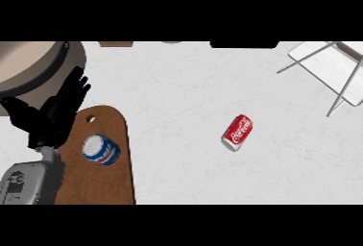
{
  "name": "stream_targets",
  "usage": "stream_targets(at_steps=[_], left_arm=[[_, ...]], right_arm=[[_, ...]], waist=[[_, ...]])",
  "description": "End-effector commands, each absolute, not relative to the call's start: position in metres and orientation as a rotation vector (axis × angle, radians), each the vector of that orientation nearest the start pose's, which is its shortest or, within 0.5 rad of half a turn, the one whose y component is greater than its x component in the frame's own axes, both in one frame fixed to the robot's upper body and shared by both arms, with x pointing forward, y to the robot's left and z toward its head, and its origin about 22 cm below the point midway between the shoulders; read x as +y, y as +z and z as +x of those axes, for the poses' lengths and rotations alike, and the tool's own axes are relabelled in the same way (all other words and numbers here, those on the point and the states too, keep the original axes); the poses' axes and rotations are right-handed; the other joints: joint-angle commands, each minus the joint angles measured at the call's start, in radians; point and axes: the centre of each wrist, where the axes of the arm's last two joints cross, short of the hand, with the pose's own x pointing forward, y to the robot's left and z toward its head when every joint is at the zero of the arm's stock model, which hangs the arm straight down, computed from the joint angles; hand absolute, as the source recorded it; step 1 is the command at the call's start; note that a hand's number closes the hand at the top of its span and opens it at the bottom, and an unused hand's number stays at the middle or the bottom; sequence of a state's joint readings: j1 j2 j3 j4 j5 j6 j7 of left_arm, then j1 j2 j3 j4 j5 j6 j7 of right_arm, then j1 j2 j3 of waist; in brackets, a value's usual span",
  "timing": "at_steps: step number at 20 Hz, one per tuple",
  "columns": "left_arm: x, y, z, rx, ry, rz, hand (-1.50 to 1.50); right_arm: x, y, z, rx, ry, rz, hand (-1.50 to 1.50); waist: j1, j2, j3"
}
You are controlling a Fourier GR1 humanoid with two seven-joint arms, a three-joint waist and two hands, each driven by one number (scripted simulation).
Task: Pick the tomato from the placemat and place it in the tiered shelf
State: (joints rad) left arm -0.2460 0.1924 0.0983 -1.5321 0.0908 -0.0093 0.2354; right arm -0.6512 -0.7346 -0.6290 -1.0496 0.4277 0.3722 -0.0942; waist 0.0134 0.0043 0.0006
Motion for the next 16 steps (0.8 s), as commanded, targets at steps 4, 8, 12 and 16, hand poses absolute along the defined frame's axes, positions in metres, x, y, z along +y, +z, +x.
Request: stream_targets(at_steps=[4,8,12,16], left_arm=[[0.269,0.075,0.308,-1.541,-0.065,0.076,0.00],[0.265,0.076,0.301,-1.544,-0.061,0.100,0.00],[0.270,0.073,0.314,-1.531,-0.061,0.071,0.00],[0.270,0.070,0.302,-1.541,-0.075,0.058,0.00]], right_arm=[[-0.514,0.227,0.330,-1.638,0.360,-0.851,1.50],[-0.529,0.210,0.326,-1.639,0.357,-0.848,1.50],[-0.539,0.200,0.322,-1.545,0.203,-0.972,-1.50],[-0.534,0.182,0.331,-1.637,0.123,-1.015,-1.50]], waist=[[0.001,0.000,0.000],[0.004,0.001,0.000],[0.007,0.006,0.001],[0.022,0.009,0.002]])
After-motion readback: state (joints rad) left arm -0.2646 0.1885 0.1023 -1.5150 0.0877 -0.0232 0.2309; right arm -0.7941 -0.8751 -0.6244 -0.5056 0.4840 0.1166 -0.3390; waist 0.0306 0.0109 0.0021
